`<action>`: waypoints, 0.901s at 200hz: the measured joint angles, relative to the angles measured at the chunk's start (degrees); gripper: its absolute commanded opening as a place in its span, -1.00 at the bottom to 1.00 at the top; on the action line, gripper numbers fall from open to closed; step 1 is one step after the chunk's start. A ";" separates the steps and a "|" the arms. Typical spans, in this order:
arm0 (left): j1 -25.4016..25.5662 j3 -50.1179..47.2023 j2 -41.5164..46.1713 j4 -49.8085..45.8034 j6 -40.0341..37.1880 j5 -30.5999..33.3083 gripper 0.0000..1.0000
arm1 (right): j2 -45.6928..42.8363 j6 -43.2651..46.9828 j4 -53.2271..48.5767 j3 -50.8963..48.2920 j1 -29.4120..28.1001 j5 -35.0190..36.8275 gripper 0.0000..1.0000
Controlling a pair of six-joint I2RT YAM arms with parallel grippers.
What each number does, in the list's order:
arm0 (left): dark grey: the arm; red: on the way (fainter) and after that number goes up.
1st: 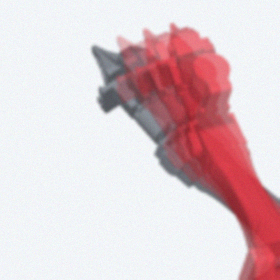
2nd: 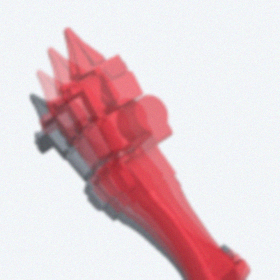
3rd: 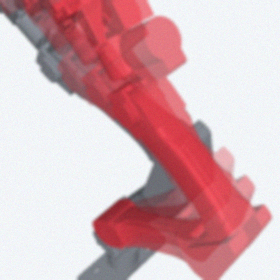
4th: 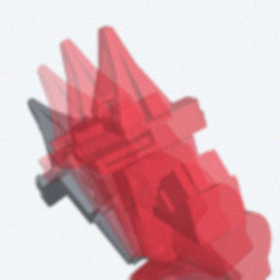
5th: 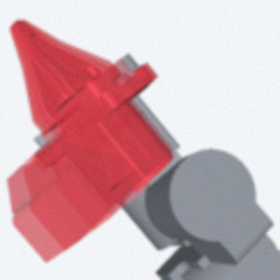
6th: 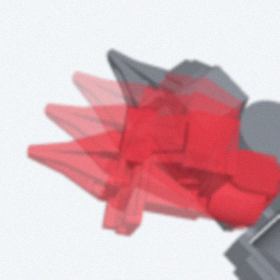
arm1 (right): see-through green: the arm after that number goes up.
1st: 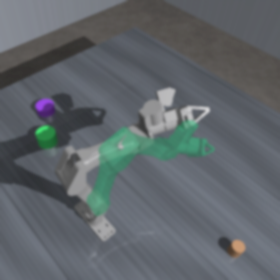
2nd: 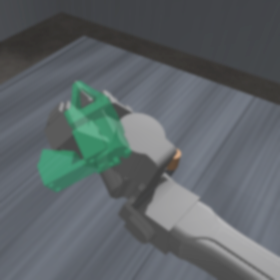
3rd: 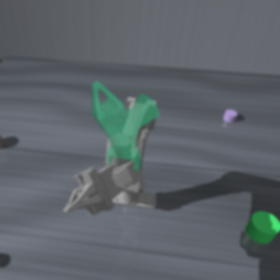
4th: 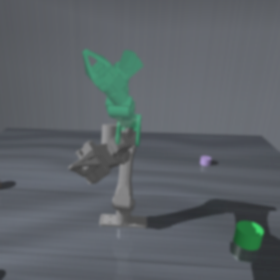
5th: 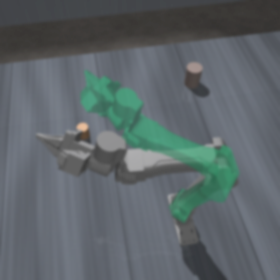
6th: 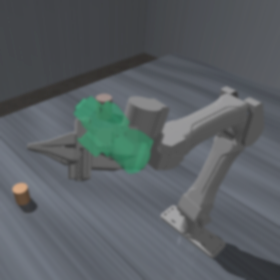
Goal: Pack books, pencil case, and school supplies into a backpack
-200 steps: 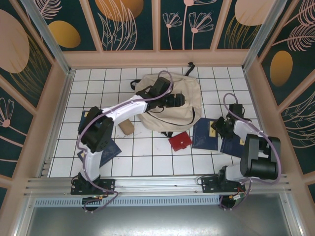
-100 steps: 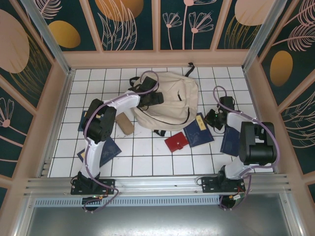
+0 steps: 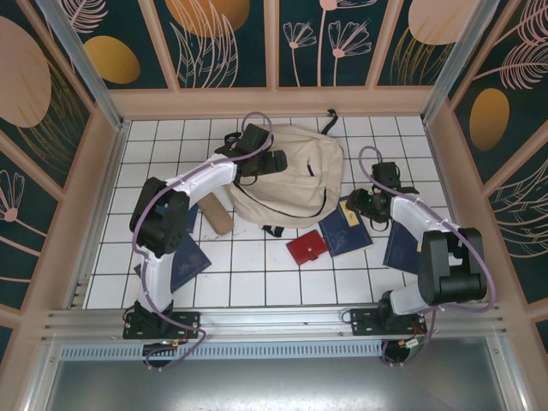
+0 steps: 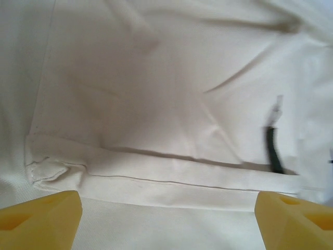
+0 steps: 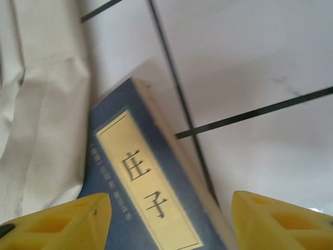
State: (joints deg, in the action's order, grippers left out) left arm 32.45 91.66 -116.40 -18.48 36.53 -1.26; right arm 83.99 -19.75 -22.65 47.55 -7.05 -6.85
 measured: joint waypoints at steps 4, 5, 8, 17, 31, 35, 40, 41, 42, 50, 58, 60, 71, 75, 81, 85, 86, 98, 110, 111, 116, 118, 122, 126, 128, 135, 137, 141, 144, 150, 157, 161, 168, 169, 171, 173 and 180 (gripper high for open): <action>0.26 0.00 0.55 0.02 0.09 -0.17 0.74 | 0.39 0.39 -0.24 0.22 -0.33 0.09 0.29; 0.31 0.00 0.68 0.02 0.11 -0.20 0.74 | 0.63 0.39 -0.31 0.31 -0.50 0.13 0.29; 0.50 0.00 1.05 0.07 0.22 -0.22 0.74 | 1.03 0.55 -0.44 0.50 -0.81 0.31 0.28; 1.27 0.00 2.12 0.26 0.57 -0.72 0.74 | 2.95 1.18 -0.96 1.33 -1.51 1.05 0.26; 2.82 0.00 3.15 0.83 1.33 -1.99 0.74 | 6.21 1.49 -1.42 2.40 -2.19 2.21 0.25; 3.28 0.00 3.28 1.11 1.57 -2.43 0.74 | 6.99 1.49 -1.44 2.56 -2.36 2.60 0.24; 3.87 0.00 3.28 1.42 1.84 -2.99 0.74 | 7.89 1.44 -1.51 2.67 -2.40 3.13 0.23; 3.96 0.00 3.28 1.46 1.88 -3.10 0.74 | 8.00 1.44 -1.53 2.67 -2.40 3.19 0.23; 4.11 0.00 3.28 1.60 1.97 -3.23 0.74 | 8.11 1.44 -1.53 2.67 -2.43 3.26 0.23; 5.05 0.02 3.21 1.86 2.43 -4.17 0.74 | 9.07 1.27 -1.62 2.67 -2.43 4.13 0.22; 5.95 0.07 3.06 1.86 2.89 -4.94 0.74 | 9.55 0.92 -1.62 2.82 -2.38 4.50 0.19; 6.21 0.09 2.99 1.86 3.06 -5.18 0.74 | 9.55 0.92 -1.62 2.86 -2.38 4.57 0.18; 7.34 0.59 2.56 1.90 3.72 -6.32 0.73 | 9.55 0.07 -1.55 2.91 -2.32 5.25 0.15; 7.78 0.90 2.27 1.95 4.09 -6.78 0.73 | 9.55 -0.35 -1.51 2.89 -2.19 5.31 0.13; 8.35 1.33 1.88 2.12 4.50 -7.50 0.73 | 9.55 -0.81 -1.31 2.75 -1.88 5.33 0.11; 8.63 1.57 1.64 2.23 4.79 -7.96 0.73 | 9.49 -1.25 -1.07 2.51 -1.60 5.33 0.09; 8.76 1.64 1.55 2.25 4.87 -8.09 0.72 | 9.49 -1.25 -0.96 2.47 -1.53 5.31 0.09; 9.66 2.32 0.85 2.60 5.75 -9.49 0.72 | 8.90 -2.47 0.24 1.33 -0.39 4.79 0.06; 10.69 3.15 0.07 2.93 6.51 -10.67 0.72 | 7.52 -3.91 1.68 -0.48 1.31 4.39 0.04; 10.73 3.19 0.02 2.97 6.58 -10.73 0.71 | 7.43 -4.04 1.73 -0.57 1.40 4.39 0.04; 11.10 3.65 -0.39 3.04 6.84 -11.13 0.72 | 6.82 -4.74 2.25 -1.38 2.27 4.31 0.04; 11.26 3.82 -0.57 3.08 6.97 -11.34 0.72 | 6.51 -4.92 2.43 -1.73 2.62 4.24 0.03; 11.58 4.26 -0.98 3.15 7.21 -11.74 0.71 | 5.95 -5.44 2.89 -2.43 3.43 4.11 0.03; 11.89 4.61 -1.33 3.26 7.34 -12.00 0.71 | 5.44 -5.95 3.06 -2.95 4.04 4.11 0.02; 12.09 4.83 -1.57 3.28 7.48 -12.13 0.71 | 5.20 -6.19 3.23 -3.26 4.48 4.07 0.02; 12.74 5.70 -2.38 3.30 7.78 -12.59 0.70 | 4.39 -6.97 3.63 -4.15 5.73 3.96 0.01; 12.92 5.90 -2.60 3.30 7.87 -12.72 0.70 | 4.17 -7.30 3.65 -4.39 6.08 3.93 0.01; 13.31 6.40 -3.13 3.30 8.09 -12.96 0.70 | 3.69 -7.76 3.85 -4.87 6.78 3.89 -0.02; 13.55 6.71 -3.45 3.28 8.17 -13.14 0.69 | 3.39 -8.15 4.04 -5.20 7.30 3.82 -0.03; 14.16 7.45 -4.22 3.28 8.44 -13.38 0.68 | 2.86 -8.92 4.26 -5.75 8.13 3.82 -0.04; 14.86 8.22 -5.09 3.26 8.76 -13.66 0.66 | 2.29 -9.66 4.46 -6.34 9.11 3.78 -0.05; 15.28 8.61 -5.57 3.28 9.01 -13.86 0.64 | 2.03 -9.84 4.50 -6.56 9.51 3.80 -0.05; 15.93 9.18 -6.38 3.28 9.31 -14.16 0.62 | 1.60 -10.49 4.50 -6.93 10.10 3.80 -0.06; 16.00 9.25 -6.45 3.26 9.29 -14.21 0.62 | 1.57 -10.54 4.50 -6.97 10.14 3.82 -0.06; 16.15 9.35 -6.67 3.28 9.31 -14.36 0.61 | 1.46 -10.82 4.50 -7.06 10.27 3.87 -0.06; 16.31 9.49 -6.91 3.28 9.51 -14.47 0.60 | 1.36 -10.88 4.48 -7.13 10.38 3.87 -0.07; 16.81 9.94 -7.69 3.21 9.81 -14.91 0.56 | 1.01 -11.30 4.48 -7.41 10.80 3.91 -0.08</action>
State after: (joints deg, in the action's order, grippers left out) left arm 49.25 101.60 -124.09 -15.27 46.35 -16.16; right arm 84.99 -31.05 -18.17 40.14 3.75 -2.94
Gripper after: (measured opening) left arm 0.803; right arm 0.470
